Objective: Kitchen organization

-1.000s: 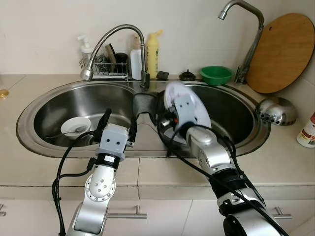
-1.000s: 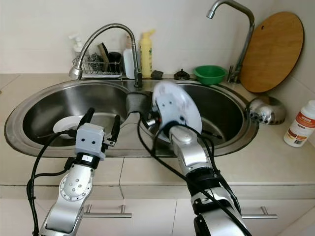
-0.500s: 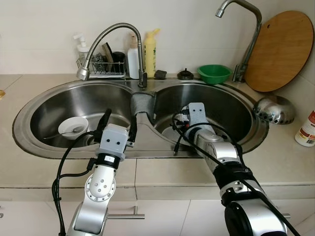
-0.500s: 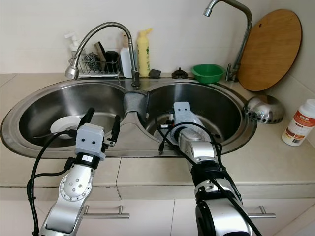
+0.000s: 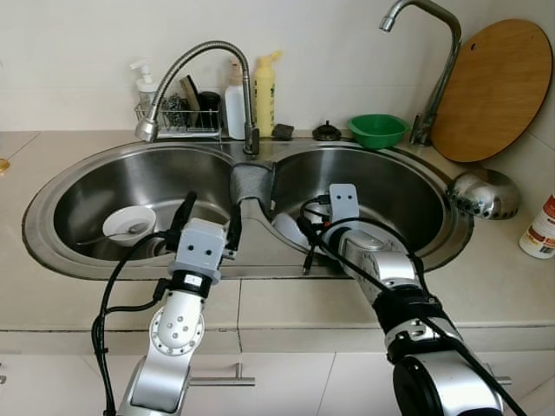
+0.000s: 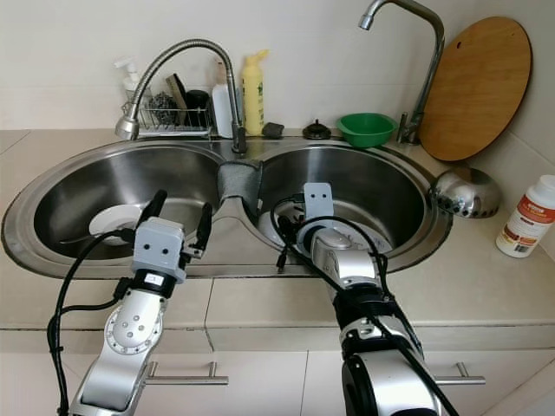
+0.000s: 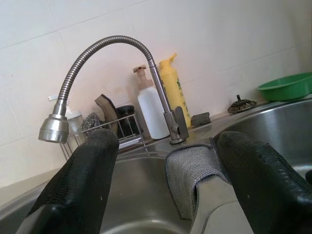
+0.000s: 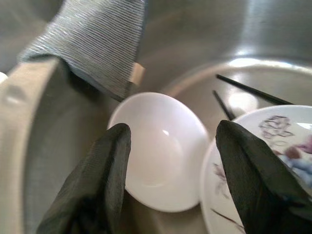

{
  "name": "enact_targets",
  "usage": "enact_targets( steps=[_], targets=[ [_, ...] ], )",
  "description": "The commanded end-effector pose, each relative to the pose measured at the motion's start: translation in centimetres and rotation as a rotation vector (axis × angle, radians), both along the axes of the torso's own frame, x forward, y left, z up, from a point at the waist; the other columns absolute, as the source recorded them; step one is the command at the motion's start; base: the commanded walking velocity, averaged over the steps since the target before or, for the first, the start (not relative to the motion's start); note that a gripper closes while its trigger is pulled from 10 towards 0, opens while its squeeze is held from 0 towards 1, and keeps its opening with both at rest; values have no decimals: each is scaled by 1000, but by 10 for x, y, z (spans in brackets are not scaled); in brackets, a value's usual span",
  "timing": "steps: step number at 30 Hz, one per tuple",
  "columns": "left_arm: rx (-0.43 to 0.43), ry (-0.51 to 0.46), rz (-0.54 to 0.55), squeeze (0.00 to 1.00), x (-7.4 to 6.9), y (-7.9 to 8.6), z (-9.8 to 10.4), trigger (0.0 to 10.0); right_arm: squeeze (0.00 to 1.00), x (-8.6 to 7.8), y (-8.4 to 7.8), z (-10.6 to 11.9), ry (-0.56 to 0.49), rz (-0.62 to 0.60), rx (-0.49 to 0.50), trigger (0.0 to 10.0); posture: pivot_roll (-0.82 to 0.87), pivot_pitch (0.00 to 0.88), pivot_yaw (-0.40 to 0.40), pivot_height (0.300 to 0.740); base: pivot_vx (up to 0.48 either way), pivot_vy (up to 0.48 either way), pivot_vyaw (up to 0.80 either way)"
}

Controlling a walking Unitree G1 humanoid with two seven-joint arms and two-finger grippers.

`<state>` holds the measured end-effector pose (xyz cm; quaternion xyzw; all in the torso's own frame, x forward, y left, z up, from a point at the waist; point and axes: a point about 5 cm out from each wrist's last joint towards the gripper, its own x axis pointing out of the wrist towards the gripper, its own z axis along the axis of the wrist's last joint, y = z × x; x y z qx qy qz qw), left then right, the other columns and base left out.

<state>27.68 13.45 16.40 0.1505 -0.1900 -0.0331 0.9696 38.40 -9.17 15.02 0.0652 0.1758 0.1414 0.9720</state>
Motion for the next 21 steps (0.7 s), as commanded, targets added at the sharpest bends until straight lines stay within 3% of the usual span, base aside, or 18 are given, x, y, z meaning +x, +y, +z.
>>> enact_targets(
  steps=[1,2,5,6,7,10,13,17,21],
  targets=[
    [10,8,2,0,0,0,-3,10000,1000,0,4,14,-79,19,51,10000,-10,0,-1,740,0,0,0],
    [6,10,4,0,0,1,-3,10000,1000,0,5,30,-209,36,54,10000,-10,0,-1,740,0,0,0],
    [5,11,5,0,0,1,-3,10000,1000,-1,6,35,-250,42,52,10000,-9,0,-1,740,0,0,0],
    [3,12,4,0,0,1,-3,10000,1000,-3,6,44,-336,44,27,10000,-9,0,-1,740,0,0,0],
    [1,14,3,0,-1,1,-4,10000,0,-6,6,52,-423,41,-19,10000,-7,0,-1,740,0,0,0],
    [-1,15,2,0,-1,1,-4,10000,0,-9,6,59,-508,36,-60,10000,-7,0,-1,740,0,0,0],
    [-20,19,4,0,-3,2,-4,10000,0,-23,3,67,-678,15,-142,10000,-5,0,-1,740,0,0,0],
    [-25,15,3,0,-4,3,-3,10000,0,-29,0,62,-700,7,-151,10000,-3,0,0,740,0,0,0],
    [-17,-4,-4,0,-4,3,0,10000,0,-37,-4,62,-761,-13,-153,10000,-4,0,2,740,0,465,0]
  ],
)
